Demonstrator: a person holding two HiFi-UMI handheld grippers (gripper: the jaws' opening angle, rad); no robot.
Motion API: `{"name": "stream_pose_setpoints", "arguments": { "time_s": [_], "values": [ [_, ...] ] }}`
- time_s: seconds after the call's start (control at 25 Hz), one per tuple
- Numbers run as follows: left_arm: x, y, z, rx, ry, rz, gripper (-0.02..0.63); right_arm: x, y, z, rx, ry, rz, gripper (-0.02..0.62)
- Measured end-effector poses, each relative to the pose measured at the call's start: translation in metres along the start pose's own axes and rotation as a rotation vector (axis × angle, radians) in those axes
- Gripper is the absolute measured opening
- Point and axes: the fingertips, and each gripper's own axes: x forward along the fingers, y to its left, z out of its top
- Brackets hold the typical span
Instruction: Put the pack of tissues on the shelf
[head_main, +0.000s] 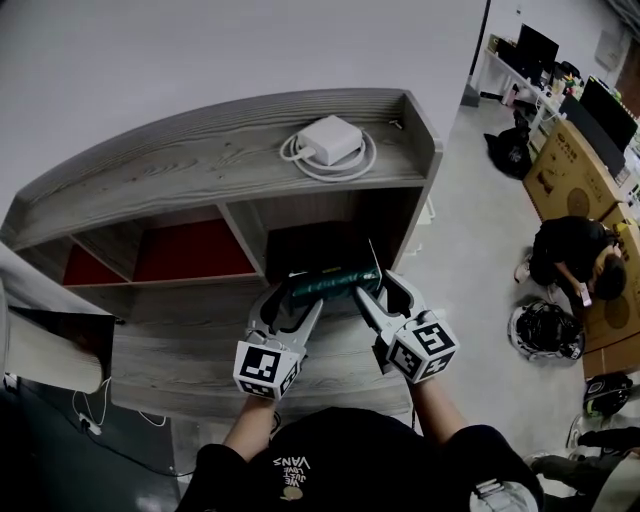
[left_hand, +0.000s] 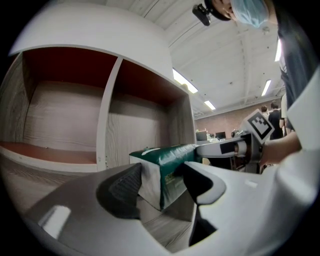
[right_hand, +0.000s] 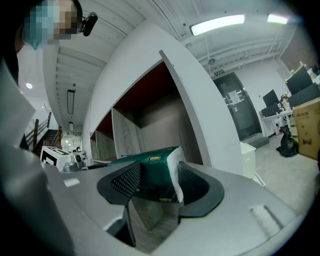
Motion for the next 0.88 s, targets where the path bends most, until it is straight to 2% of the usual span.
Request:
{"name": "stream_pose_setpoints", "arguments": {
  "time_s": [0.36,0.88],
  "values": [
    [0.010,0.006,0.001,-0.001,-0.011,0.028,0.304,0.010,-0.006,0.002,-0.017,-0.008,-0.016,0.236],
    [0.002,0.005,0.003,-0.015,-0.028,0.030,0.305,0.001,-0.004,0.004,-0.025,-0.039,-0.019,0.236]
  ]
}}
